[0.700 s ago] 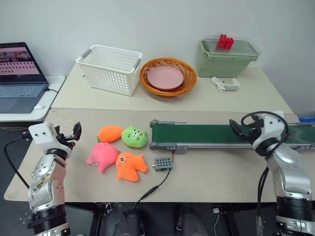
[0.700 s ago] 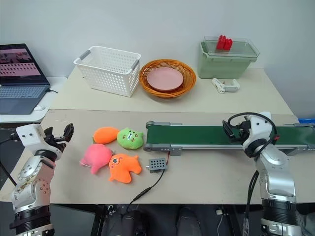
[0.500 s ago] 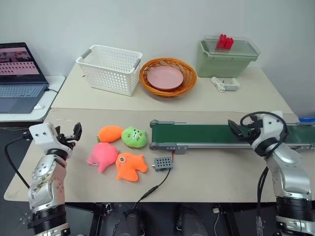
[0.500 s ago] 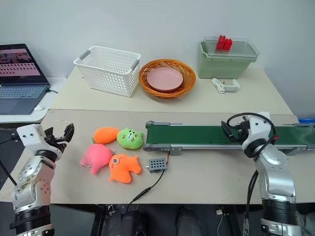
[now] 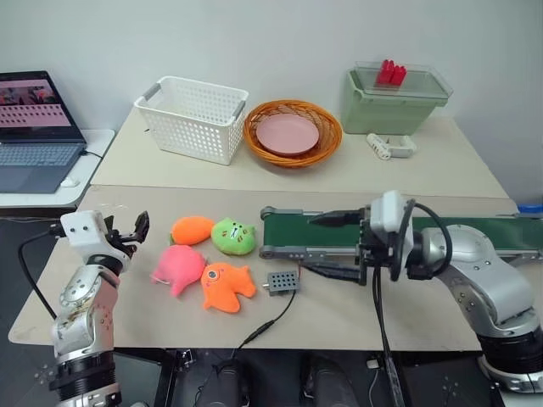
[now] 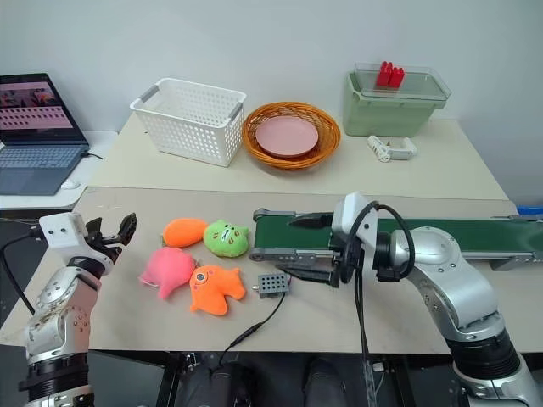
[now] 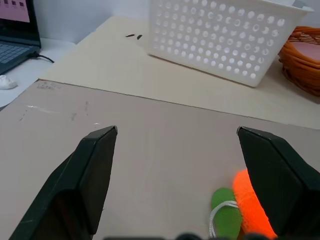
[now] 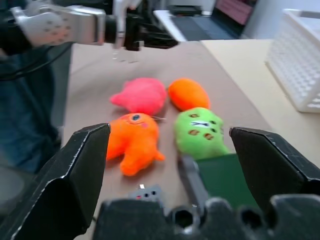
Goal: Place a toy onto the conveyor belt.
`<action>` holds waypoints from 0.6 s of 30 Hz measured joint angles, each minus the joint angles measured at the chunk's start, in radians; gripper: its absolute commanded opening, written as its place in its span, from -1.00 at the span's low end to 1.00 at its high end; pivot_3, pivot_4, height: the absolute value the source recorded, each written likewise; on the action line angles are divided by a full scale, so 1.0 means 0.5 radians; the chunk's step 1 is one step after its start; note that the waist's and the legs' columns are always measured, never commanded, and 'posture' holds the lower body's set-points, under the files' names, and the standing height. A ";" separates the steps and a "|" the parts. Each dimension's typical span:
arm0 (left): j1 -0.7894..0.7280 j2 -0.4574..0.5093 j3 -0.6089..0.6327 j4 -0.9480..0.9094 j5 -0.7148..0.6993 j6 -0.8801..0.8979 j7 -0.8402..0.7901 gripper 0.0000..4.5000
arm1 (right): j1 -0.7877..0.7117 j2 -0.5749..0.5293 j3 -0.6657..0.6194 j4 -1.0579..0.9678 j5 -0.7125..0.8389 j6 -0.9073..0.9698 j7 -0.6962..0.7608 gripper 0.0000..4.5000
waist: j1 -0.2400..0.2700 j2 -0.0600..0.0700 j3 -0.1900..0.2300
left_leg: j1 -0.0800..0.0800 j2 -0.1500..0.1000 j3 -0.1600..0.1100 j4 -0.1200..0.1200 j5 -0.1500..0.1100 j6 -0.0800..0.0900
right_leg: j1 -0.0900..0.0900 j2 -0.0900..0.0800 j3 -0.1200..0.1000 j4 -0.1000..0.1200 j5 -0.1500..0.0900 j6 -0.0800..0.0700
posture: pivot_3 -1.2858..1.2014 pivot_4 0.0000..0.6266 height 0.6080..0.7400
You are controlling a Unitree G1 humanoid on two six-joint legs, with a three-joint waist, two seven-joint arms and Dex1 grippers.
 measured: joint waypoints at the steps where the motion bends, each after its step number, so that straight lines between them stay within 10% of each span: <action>1: 0.018 0.046 -0.006 -0.031 -0.007 0.029 -0.044 0.83 | -0.001 0.000 0.008 -0.003 0.000 0.005 0.017 1.00 | -0.002 0.000 0.000 | -0.001 0.000 0.000 0.000 0.000 -0.001 | -0.001 0.000 0.000 0.000 0.000 0.000 | 0.03 -0.52 1.00; 11: 0.093 0.917 -0.030 -0.154 -0.052 0.101 -0.796 0.83 | -0.046 0.045 0.111 0.072 -0.075 -0.021 0.026 1.00 | -0.005 -0.003 0.001 | -0.013 0.001 0.005 -0.005 0.007 -0.012 | -0.024 0.002 0.001 0.004 -0.004 -0.008 | 0.03 -0.52 1.00; 18: 0.256 1.539 -0.465 -0.356 0.484 -0.412 -1.318 0.83 | -0.039 0.125 0.147 0.194 -0.147 -0.082 0.023 1.00 | -0.006 0.004 0.001 | -0.013 0.000 0.010 -0.016 0.007 -0.013 | -0.027 0.002 0.002 0.001 -0.006 -0.009 | 0.03 -0.52 1.00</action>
